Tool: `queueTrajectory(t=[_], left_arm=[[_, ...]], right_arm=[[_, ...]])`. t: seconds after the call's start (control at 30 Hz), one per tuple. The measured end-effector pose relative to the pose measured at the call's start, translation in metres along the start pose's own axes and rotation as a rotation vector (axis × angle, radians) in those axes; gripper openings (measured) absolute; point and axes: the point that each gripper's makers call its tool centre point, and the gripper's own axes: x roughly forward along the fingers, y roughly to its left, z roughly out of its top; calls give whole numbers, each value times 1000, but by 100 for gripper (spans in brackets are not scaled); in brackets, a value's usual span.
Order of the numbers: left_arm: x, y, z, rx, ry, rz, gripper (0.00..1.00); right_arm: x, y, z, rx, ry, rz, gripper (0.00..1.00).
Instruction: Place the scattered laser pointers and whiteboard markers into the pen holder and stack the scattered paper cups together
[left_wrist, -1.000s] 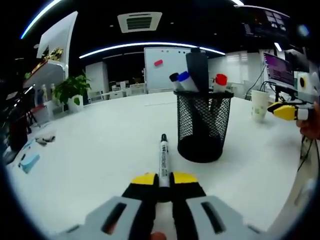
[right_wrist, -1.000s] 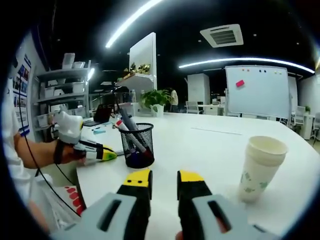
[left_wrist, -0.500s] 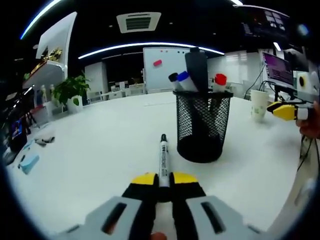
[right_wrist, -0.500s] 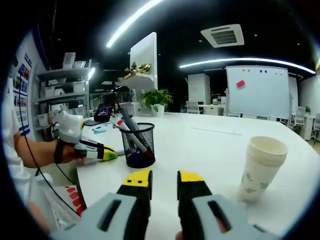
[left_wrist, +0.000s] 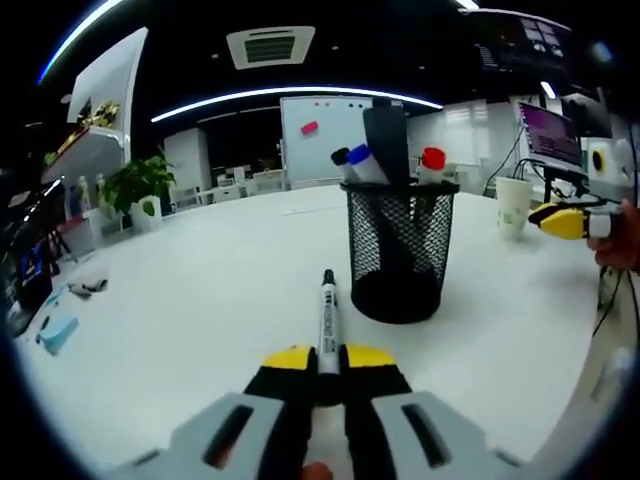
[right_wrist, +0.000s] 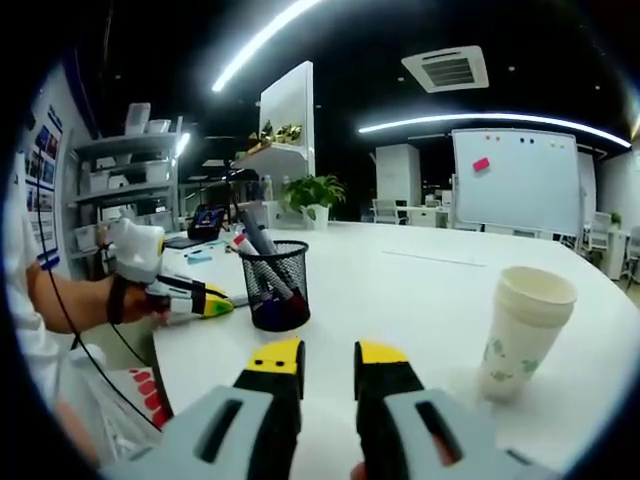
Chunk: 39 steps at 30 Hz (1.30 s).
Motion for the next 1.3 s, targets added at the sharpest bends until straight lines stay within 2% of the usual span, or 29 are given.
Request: queueTrajectory(t=[0.8,1.13,1.3], left_arm=[[-9,12,26,51,-84,24,11],[-15,20,47,38,-124,38,11],[-17,16,54,48,-137,34,11]], right_arm=[[4,1,-1,-2,5,5,19],[5,1,0,-6,5,5,19],[6,1,-1,-6,8,7,19]])
